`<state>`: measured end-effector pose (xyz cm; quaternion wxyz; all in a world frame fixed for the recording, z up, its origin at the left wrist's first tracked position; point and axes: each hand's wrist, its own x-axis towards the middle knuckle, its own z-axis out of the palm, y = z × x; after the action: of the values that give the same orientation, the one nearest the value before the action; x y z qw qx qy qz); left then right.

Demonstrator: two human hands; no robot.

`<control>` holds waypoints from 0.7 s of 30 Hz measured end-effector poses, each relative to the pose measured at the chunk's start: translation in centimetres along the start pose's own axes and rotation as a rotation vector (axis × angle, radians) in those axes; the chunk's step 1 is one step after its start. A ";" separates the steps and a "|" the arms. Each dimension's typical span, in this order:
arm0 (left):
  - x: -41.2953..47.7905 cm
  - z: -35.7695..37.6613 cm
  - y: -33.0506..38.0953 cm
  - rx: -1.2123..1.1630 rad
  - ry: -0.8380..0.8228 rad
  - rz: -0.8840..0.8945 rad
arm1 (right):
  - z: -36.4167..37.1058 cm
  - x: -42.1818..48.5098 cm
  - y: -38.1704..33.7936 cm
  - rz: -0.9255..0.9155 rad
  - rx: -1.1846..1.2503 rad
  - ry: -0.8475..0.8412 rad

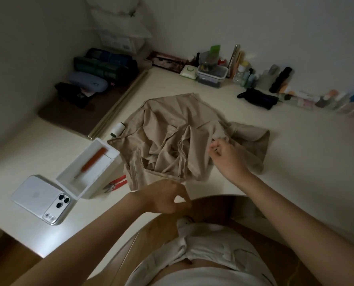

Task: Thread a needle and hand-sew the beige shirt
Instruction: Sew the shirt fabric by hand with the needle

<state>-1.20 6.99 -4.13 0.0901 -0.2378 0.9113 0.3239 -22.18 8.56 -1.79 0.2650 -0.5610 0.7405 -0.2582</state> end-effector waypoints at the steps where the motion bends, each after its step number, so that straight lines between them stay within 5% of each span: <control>1: -0.2 0.0 0.1 -0.004 0.046 -0.014 | 0.6 0.3 0.2 0.034 0.004 -0.030; 7: 0.8 -0.9 -1.2 -0.041 0.705 -0.312 | 3.2 1.8 1.2 0.151 0.049 -0.080; 14: 4.9 -2.1 -2.1 -0.291 0.764 -0.596 | 3.8 2.6 -0.3 -0.042 0.011 0.049; 21: 7.6 -2.2 -2.8 -0.446 0.720 -0.714 | 3.6 5.3 -1.5 -0.113 -0.041 -0.066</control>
<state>-6.44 0.84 -6.43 -0.1752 -0.6411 0.6565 0.3568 -19.93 2.77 -3.98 0.2626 -0.6156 0.7036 -0.2387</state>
